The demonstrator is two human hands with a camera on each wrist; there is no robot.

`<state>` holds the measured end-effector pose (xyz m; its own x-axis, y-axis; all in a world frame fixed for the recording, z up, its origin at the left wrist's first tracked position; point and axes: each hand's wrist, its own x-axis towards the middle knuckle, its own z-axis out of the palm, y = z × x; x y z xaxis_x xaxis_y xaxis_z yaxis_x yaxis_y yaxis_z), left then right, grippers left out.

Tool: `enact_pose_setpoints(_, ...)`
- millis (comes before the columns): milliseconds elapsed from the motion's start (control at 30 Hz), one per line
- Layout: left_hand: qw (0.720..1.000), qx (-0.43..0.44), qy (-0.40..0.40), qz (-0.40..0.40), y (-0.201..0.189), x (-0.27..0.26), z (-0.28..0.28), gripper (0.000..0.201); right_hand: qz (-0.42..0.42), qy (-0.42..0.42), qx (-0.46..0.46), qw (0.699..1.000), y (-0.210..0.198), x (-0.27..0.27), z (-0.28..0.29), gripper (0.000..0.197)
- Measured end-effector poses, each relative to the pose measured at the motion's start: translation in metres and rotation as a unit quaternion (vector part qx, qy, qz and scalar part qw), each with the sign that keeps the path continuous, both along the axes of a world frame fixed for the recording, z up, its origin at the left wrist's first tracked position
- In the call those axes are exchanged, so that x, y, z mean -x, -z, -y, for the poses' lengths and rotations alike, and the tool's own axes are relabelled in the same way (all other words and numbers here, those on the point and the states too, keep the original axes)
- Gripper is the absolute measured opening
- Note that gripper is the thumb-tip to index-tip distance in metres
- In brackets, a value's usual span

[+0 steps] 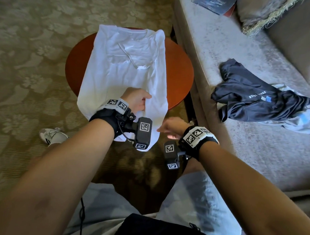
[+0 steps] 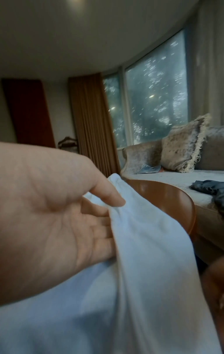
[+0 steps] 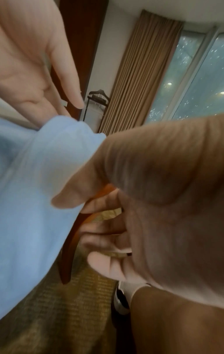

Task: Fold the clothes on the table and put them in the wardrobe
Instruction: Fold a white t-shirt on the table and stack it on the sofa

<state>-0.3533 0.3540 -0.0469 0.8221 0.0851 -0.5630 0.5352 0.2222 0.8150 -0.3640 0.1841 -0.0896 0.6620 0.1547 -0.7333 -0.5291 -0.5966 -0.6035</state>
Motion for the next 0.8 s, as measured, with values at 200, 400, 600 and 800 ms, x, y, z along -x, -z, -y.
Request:
enact_pose_setpoints(200, 0.990, -0.109, -0.069, 0.052, -0.027, -0.012, -0.034, 0.011, 0.202, 0.243, 0.059, 0.947, -0.030, -0.028, -0.002, 0.033)
enact_pose_setpoints(400, 0.809, -0.580, 0.100, 0.014, -0.014, -0.014, -0.079, 0.037, 0.285, 0.071, 0.010, 0.956, -0.052, -0.053, -0.036, 0.037)
enact_pose_setpoints(600, 0.811, -0.557, 0.177, -0.035, -0.004, -0.009, -0.105, 0.037, 0.204, -0.161, 0.120, 0.958, -0.057, -0.077, -0.090, 0.037)
enact_pose_setpoints(800, 0.869, -0.487, 0.082, -0.033, -0.015, -0.038, -0.133, 0.025, 0.244, -0.195, 0.190, 0.931, -0.068, -0.119, -0.104, 0.041)
